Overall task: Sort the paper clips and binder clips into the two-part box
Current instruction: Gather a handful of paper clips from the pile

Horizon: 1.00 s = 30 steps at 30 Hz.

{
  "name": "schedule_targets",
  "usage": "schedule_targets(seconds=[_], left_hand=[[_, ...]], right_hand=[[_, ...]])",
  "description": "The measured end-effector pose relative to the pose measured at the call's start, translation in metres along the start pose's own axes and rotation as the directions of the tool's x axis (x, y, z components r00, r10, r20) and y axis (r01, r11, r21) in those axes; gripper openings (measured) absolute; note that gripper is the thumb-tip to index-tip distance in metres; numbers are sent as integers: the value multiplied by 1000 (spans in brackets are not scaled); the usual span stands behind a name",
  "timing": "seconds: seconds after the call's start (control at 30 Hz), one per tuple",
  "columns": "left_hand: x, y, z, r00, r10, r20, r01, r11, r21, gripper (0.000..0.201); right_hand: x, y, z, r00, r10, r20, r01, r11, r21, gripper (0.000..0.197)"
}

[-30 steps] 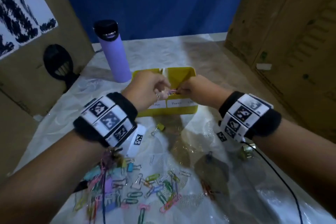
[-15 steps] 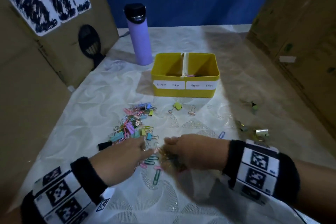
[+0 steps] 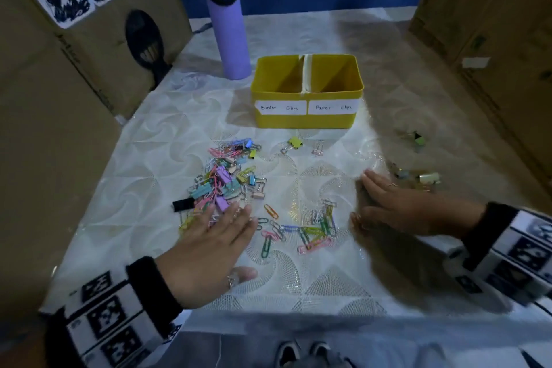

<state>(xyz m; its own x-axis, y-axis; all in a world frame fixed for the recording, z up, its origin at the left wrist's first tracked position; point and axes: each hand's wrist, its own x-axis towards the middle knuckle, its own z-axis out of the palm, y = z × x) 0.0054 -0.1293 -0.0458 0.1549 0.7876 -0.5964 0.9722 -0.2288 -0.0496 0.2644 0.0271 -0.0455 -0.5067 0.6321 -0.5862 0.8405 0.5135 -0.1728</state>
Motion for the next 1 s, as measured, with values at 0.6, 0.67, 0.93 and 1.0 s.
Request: schedule_targets(seconds=[0.6,0.67,0.93,1.0], left_hand=[[26,29,-12,985,7,171,38,965,-258,101],[29,39,-13,985,53,165,-9,967,-254,94],[44,26,-35,983,63,-170,-124,919,-374,72],[47,24,-40,980,71,-184,-132,928,-348,64]], right_hand=[[-31,-43,36,989,37,146,-45,998,53,81],[-25,-58,44,995,6,104,-11,999,44,91],[-36,-64,41,955,28,-295,88,924,373,55],[-36,-57,46,927,160,-339,-12,917,398,47]])
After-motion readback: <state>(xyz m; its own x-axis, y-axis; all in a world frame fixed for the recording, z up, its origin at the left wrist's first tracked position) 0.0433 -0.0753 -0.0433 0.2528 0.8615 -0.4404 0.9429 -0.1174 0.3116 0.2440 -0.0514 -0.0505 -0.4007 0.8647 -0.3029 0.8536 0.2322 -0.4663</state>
